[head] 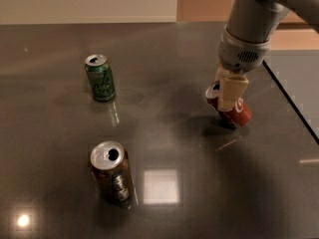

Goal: Knock coke can over

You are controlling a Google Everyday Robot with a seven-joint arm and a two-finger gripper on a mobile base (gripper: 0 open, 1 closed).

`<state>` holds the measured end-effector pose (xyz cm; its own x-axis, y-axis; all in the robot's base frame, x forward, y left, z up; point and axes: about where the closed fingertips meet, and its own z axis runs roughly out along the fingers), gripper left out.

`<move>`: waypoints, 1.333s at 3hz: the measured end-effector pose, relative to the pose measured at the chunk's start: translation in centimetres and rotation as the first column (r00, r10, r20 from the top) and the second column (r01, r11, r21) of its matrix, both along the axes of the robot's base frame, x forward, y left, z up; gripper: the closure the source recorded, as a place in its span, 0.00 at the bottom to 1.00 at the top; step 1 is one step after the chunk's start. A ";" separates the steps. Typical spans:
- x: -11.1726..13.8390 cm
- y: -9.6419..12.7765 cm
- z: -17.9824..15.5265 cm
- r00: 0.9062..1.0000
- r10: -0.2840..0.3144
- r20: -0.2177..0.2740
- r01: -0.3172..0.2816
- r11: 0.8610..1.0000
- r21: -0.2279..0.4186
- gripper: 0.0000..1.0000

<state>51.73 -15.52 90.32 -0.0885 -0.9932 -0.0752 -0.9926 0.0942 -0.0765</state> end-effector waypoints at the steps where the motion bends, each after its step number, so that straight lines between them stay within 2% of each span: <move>1: 0.0 0.9 -0.2 0.999 0.036 -0.007 -0.036 0.999 -0.006 0.83; 4: -0.4 3.5 -0.8 0.993 0.111 -0.028 -0.111 0.994 0.025 0.15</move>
Offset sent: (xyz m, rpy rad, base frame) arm -0.0149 0.0254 -0.0026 -0.0084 0.0708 0.1108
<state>51.31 -11.97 89.56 0.0196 -0.9950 -0.0978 -0.9988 -0.0152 -0.0460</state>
